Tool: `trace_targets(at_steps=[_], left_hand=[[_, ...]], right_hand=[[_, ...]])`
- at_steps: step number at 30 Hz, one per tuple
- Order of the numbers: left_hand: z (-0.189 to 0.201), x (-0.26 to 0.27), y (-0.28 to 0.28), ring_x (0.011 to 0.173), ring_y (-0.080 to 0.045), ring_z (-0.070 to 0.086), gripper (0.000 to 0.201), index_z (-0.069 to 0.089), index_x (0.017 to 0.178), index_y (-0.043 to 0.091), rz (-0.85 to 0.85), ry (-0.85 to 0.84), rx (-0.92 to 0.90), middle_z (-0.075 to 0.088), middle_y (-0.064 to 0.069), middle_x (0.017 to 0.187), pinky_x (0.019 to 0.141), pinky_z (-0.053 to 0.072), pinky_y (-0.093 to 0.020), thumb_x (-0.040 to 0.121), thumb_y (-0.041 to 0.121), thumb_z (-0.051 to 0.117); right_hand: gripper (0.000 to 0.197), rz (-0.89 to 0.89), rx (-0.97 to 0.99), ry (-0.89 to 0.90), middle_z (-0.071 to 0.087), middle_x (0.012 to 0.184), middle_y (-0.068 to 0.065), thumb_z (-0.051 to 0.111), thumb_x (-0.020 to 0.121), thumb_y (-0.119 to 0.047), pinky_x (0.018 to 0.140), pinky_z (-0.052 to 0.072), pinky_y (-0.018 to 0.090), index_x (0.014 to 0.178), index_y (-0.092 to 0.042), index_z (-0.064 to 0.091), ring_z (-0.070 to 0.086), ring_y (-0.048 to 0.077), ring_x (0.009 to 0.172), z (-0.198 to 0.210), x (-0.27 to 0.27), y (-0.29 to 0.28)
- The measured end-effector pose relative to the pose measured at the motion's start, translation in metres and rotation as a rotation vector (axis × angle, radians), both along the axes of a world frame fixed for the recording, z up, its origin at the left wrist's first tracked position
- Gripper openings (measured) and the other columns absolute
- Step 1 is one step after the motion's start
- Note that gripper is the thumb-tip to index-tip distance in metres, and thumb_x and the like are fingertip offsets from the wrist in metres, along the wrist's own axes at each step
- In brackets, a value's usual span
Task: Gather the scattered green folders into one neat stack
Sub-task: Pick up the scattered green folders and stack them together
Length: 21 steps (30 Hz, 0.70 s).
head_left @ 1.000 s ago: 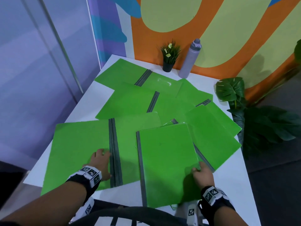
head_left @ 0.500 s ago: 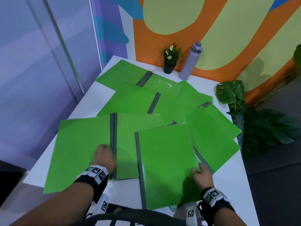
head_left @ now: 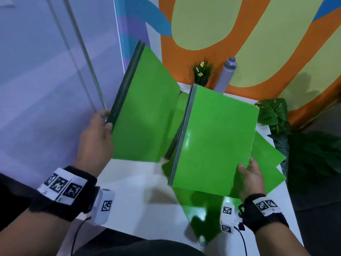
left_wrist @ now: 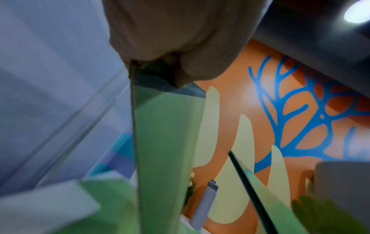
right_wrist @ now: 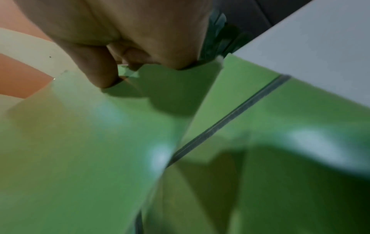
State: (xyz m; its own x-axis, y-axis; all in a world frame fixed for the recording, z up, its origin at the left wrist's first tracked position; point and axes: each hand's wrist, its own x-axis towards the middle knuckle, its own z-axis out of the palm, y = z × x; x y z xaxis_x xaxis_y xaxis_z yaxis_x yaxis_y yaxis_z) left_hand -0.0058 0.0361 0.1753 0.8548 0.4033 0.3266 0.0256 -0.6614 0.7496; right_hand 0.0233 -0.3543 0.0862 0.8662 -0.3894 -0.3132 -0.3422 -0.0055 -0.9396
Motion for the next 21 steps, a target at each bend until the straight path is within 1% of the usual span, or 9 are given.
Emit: trace_targets(at_steps=[2, 5, 8, 11, 13, 14, 16, 18, 21], left_hand=[[-0.027, 0.001, -0.001, 0.089, -0.031, 0.062, 0.031, 0.054, 0.123, 0.025, -0.069, 0.058, -0.169, 0.068, -0.016, 0.106, 0.075, 0.046, -0.038, 0.097, 0.011, 0.044], [-0.058, -0.007, -0.018, 0.089, -0.027, 0.060, 0.035, 0.058, 0.107, 0.038, -0.161, 0.201, -0.486, 0.068, -0.015, 0.105, 0.081, 0.049, -0.043, 0.098, 0.008, 0.043], [-0.072, -0.017, -0.039, 0.089, -0.027, 0.060, 0.034, 0.058, 0.105, 0.037, -0.285, 0.397, -0.660, 0.067, -0.011, 0.094, 0.080, 0.046, -0.042, 0.098, 0.008, 0.041], [-0.071, -0.017, -0.052, 0.081, -0.025, 0.061, 0.021, 0.056, 0.111, 0.027, -0.369, 0.585, -0.780, 0.064, -0.012, 0.090, 0.075, 0.047, -0.038, 0.099, 0.022, 0.040], [-0.071, -0.011, -0.054, 0.086, -0.022, 0.057, 0.026, 0.055, 0.105, 0.023, -0.394, 0.644, -0.733, 0.061, -0.005, 0.095, 0.081, 0.047, -0.040, 0.097, 0.042, 0.038], [-0.071, -0.008, -0.055, 0.091, -0.021, 0.054, 0.025, 0.052, 0.105, 0.025, -0.404, 0.688, -0.664, 0.058, -0.002, 0.098, 0.085, 0.046, -0.041, 0.096, 0.045, 0.040], [-0.076, -0.005, -0.054, 0.094, -0.024, 0.051, 0.017, 0.048, 0.113, 0.026, -0.394, 0.735, -0.569, 0.054, -0.005, 0.102, 0.085, 0.045, -0.040, 0.096, 0.027, 0.050], [-0.087, -0.003, -0.054, 0.085, -0.025, 0.047, 0.024, 0.045, 0.115, 0.022, -0.368, 0.755, -0.530, 0.048, -0.010, 0.098, 0.077, 0.043, -0.037, 0.095, 0.009, 0.049], [-0.095, -0.003, -0.055, 0.079, -0.023, 0.044, 0.027, 0.042, 0.118, 0.018, -0.288, 0.729, -0.511, 0.046, -0.011, 0.096, 0.069, 0.041, -0.033, 0.096, 0.003, 0.044]], right_hand=[[0.051, 0.046, 0.048, -0.005, 0.034, 0.152, 0.017, 0.047, 0.096, -0.006, 0.099, 0.044, 0.051, 0.142, -0.026, 0.037, 0.037, 0.037, 0.137, 0.003, -0.001, 0.013], [0.058, 0.113, 0.140, 0.106, 0.018, 0.160, 0.003, 0.045, 0.098, -0.016, 0.114, 0.020, 0.054, 0.150, -0.028, 0.023, 0.020, 0.028, 0.146, -0.008, -0.005, 0.030], [0.050, 0.207, 0.168, 0.156, 0.024, 0.158, 0.003, 0.045, 0.097, -0.015, 0.114, 0.022, 0.057, 0.143, -0.032, 0.033, 0.024, 0.029, 0.144, -0.025, -0.007, 0.048], [0.039, 0.182, 0.074, 0.138, 0.040, 0.148, 0.009, 0.048, 0.096, -0.010, 0.111, 0.031, 0.055, 0.133, -0.025, 0.045, 0.038, 0.030, 0.135, -0.038, -0.010, 0.057], [0.029, 0.135, -0.007, 0.103, 0.052, 0.135, 0.012, 0.050, 0.096, -0.010, 0.105, 0.040, 0.051, 0.118, -0.028, 0.050, 0.050, 0.030, 0.121, -0.043, -0.012, 0.058], [0.030, 0.130, -0.034, 0.084, 0.054, 0.126, 0.009, 0.050, 0.096, -0.009, 0.103, 0.042, 0.048, 0.118, -0.030, 0.049, 0.053, 0.028, 0.116, -0.045, -0.013, 0.056], [0.048, 0.185, -0.041, 0.060, 0.046, 0.118, 0.004, 0.052, 0.095, -0.009, 0.105, 0.040, 0.046, 0.135, -0.032, 0.039, 0.046, 0.020, 0.119, -0.045, -0.013, 0.052], [0.059, 0.267, -0.146, 0.087, 0.048, 0.117, 0.005, 0.052, 0.096, -0.014, 0.104, 0.038, 0.043, 0.146, -0.035, 0.028, 0.045, 0.017, 0.116, -0.046, -0.011, 0.042], [0.051, 0.249, -0.653, 0.251, 0.054, 0.131, 0.013, 0.053, 0.094, -0.023, 0.099, 0.046, 0.050, 0.144, -0.020, 0.039, 0.054, 0.031, 0.115, -0.063, -0.006, 0.004]])
